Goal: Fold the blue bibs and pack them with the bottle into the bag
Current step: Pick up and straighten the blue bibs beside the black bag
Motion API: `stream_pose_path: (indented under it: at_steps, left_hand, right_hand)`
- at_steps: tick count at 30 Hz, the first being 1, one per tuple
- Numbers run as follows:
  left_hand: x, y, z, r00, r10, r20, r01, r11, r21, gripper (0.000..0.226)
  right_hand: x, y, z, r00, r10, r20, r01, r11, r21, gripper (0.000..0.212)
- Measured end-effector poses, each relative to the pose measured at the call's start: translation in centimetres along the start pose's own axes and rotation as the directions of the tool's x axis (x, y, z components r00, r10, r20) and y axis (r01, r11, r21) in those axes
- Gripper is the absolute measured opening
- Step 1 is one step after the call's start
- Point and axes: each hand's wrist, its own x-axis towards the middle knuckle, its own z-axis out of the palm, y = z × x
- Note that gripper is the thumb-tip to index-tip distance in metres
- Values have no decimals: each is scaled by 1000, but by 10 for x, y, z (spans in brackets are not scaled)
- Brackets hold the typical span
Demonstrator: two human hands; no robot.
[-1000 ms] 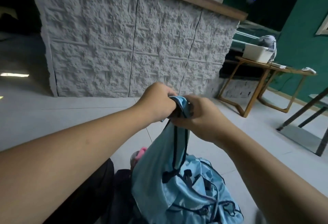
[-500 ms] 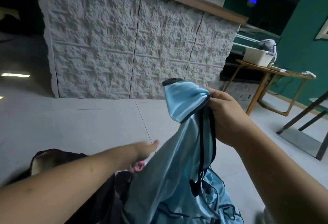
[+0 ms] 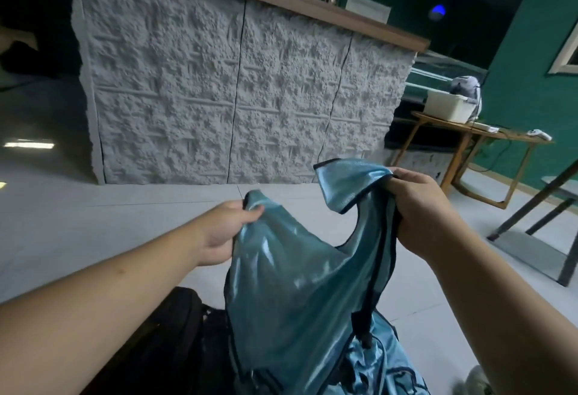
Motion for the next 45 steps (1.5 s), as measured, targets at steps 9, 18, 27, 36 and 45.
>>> stream_pose_path:
  at_steps: [9,18,27,36,45]
  left_hand:
    - [-20,70,-22,972,214,-101,-221,973,-67,20]
    - [-33,90,-48,1000,11,-23,1,890,456,38]
    - [-30,88,-50,996,80,-45,-55,908,415,36]
    - [-22,77,-42,960,270,76,-277,955,105,80]
    - [-3,68,-40,891,372,-261,-324,922,210,38]
  right_hand:
    - [15,-2,-22,967,23,-254,-12,999,46,25]
    - [29,1,-40,970,43,-238,-20,995,98,30]
    - [32,3,-34,958,77,-277,-44,991,125,24]
    - [33,9,-32,978,121,-169,-74,962,264,29]
    - [38,8,-31,966,151,-209,-92,959,267,21]
